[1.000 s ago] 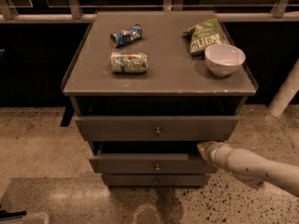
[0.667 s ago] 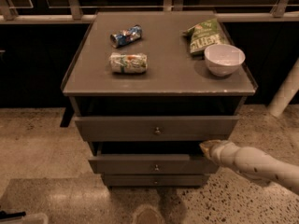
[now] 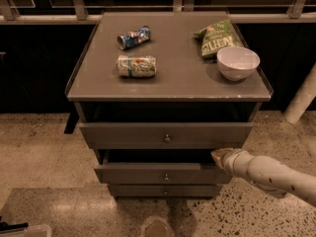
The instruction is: Open middle drawer
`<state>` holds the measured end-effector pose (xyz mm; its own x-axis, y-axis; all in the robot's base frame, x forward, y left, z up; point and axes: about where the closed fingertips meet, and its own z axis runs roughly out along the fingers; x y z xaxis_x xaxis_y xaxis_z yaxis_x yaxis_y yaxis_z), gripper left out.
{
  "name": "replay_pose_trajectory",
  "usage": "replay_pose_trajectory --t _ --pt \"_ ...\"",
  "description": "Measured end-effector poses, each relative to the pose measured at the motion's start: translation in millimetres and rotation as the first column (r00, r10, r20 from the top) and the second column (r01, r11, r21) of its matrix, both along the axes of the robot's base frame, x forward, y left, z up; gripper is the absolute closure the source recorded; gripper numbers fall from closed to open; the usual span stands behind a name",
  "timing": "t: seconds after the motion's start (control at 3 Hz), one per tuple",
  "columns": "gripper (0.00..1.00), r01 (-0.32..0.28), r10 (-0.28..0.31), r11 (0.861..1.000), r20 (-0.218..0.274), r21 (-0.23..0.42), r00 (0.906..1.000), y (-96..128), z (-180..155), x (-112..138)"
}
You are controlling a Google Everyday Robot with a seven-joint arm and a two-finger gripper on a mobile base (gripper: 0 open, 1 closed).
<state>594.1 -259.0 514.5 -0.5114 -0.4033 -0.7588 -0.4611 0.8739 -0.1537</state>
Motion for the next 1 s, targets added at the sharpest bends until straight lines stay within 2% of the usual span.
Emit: replay_pose_trajectory --t 0.33,0.67,1.0 --pt "1.0 0.08 -0.08 0.996 -0.001 0.028 0.9968 -5.3 -12.8 3.0" --pt "1.0 0.127 -0.127 0.991 -0.01 0.048 0.9918 -8.2 -25.2 11.7" --pt "1.0 0.149 -0.147 0.987 -0.04 0.06 0.9883 -9.2 -38.9 16.2"
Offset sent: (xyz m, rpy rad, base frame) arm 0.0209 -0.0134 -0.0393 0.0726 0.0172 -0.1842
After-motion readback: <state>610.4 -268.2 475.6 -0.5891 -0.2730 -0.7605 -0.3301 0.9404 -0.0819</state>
